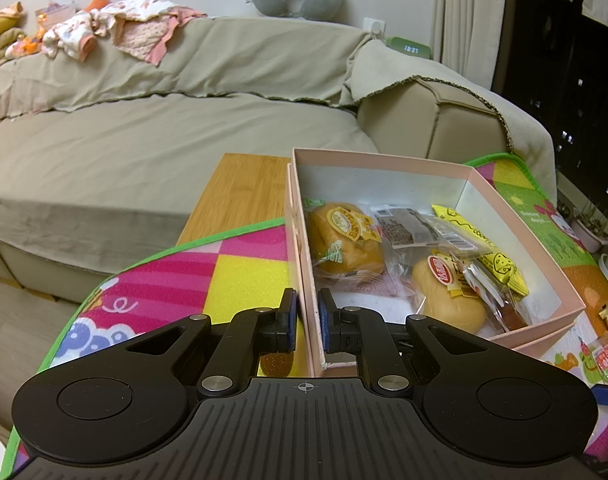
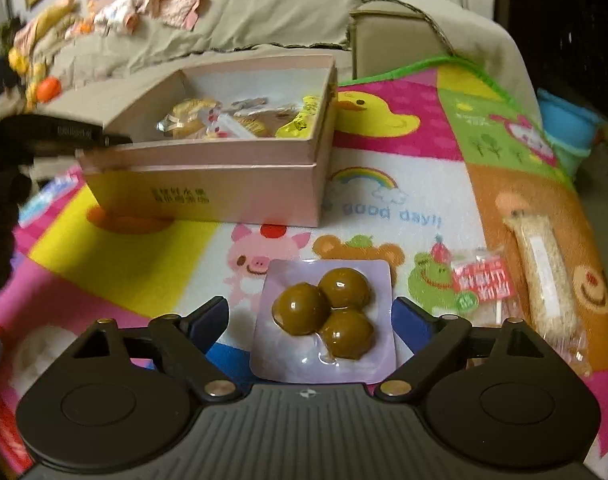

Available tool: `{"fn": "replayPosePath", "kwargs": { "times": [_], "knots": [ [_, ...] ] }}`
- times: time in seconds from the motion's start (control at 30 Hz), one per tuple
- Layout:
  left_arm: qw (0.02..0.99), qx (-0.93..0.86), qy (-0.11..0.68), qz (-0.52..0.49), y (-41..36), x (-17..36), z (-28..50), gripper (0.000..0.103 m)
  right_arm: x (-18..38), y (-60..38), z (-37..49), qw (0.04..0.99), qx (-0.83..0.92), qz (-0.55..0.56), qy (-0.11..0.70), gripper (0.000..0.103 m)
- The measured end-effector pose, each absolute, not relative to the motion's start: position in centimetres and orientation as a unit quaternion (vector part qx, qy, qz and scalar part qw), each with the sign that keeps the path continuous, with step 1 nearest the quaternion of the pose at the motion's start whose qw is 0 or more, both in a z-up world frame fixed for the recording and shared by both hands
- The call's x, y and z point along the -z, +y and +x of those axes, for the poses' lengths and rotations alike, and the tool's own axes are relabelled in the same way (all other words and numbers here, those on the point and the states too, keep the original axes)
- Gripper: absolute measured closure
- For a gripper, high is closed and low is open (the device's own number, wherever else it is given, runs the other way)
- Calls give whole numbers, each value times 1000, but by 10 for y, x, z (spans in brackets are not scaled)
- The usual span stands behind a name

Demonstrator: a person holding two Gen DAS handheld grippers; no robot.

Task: Organize objects
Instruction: 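Move the right gripper to the tray of three chocolate balls and grasp it, then carry the chocolate tray with the right gripper and drop it into the box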

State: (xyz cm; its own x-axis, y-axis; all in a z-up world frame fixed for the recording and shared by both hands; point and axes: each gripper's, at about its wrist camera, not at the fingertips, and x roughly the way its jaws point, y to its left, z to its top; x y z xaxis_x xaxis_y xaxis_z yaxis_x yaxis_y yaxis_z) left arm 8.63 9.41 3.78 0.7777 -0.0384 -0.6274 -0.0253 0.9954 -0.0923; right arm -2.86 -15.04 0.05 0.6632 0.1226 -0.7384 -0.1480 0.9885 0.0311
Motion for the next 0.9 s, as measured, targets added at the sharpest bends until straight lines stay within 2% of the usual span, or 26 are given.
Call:
{"fn": "replayPosePath", "kwargs": {
  "times": [0.07, 0.1, 0.13, 0.33, 0.5, 0.77, 0.9],
  "knots": [
    [942, 4, 333, -48, 94, -37, 87, 90, -1, -147, -32, 914, -84, -30, 397, 30],
    [942, 3, 333, -48, 94, -38, 86, 90, -3, -147, -34, 913, -96, -31, 396, 32],
    [942, 3, 333, -48, 94, -38, 86, 90, -5, -147, -35, 910, -104, -32, 399, 42],
    [941, 5, 334, -49, 95, -39, 85, 89, -16, -147, -45, 902, -126, -55, 409, 42],
    [941, 6, 333, -50, 96, -40, 85, 89, -53, -156, -51, 900, -156, -40, 405, 42],
    [942, 7, 333, -50, 96, -40, 85, 89, -163, -151, -38, 936, -191, -33, 293, 42],
    [942, 8, 333, -49, 96, -41, 84, 89, -200, -129, -15, 949, -206, -39, 235, 42]
  ]
}}
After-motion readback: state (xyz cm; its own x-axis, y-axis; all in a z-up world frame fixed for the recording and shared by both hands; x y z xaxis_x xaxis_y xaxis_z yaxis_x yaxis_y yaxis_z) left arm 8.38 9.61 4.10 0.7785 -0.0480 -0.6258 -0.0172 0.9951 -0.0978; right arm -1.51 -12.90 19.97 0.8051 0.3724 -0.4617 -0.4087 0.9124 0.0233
